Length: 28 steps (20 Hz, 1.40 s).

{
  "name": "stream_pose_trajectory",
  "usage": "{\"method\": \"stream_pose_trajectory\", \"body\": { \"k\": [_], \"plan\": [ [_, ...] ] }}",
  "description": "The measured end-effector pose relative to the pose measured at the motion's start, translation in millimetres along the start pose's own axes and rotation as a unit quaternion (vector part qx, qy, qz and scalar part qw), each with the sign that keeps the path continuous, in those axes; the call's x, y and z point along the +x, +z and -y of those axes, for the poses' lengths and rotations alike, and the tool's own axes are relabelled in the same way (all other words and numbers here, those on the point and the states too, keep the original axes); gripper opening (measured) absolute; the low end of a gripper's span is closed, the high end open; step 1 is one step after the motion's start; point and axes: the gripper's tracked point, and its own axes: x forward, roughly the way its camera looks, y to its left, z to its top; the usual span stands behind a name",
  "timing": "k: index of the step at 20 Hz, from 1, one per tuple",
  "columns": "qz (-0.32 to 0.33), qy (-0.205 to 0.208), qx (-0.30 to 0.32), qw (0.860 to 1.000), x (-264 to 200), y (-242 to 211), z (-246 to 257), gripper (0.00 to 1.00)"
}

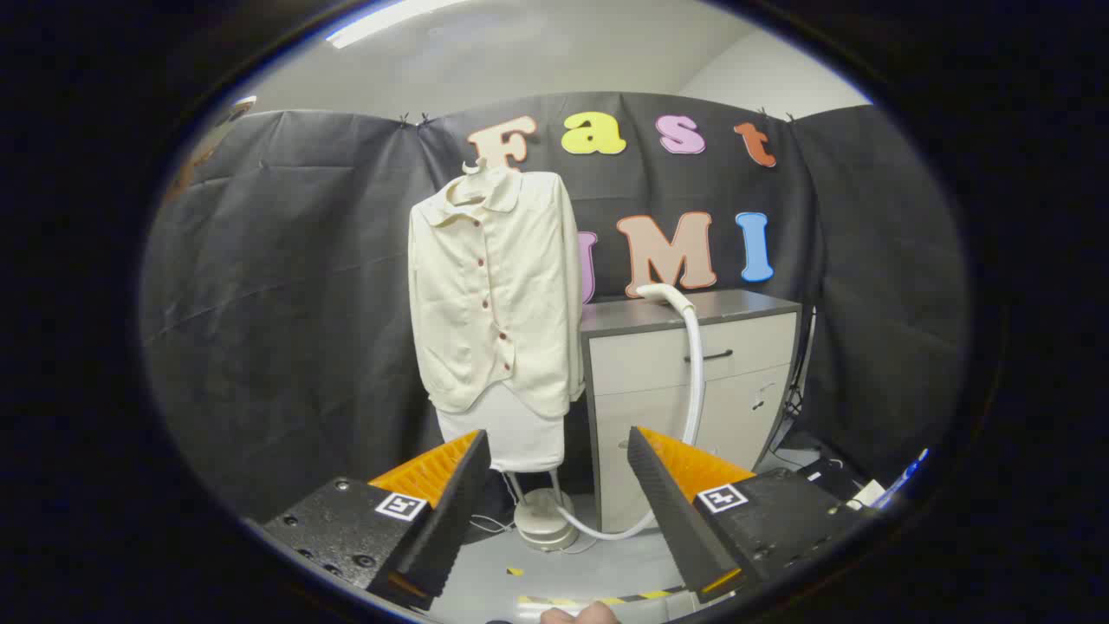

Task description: Iron the clothes twice with a garment steamer, once on the left side and once on the right side.

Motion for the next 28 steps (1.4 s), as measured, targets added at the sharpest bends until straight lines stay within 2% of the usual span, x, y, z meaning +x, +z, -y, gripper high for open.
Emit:
{"method": "stream_pose_trajectory", "body": {
  "k": [28],
  "plan": [
    [-0.023, -0.005, 0.006, 1.000, 19, -15, -11, 0.98]
  ]
}}
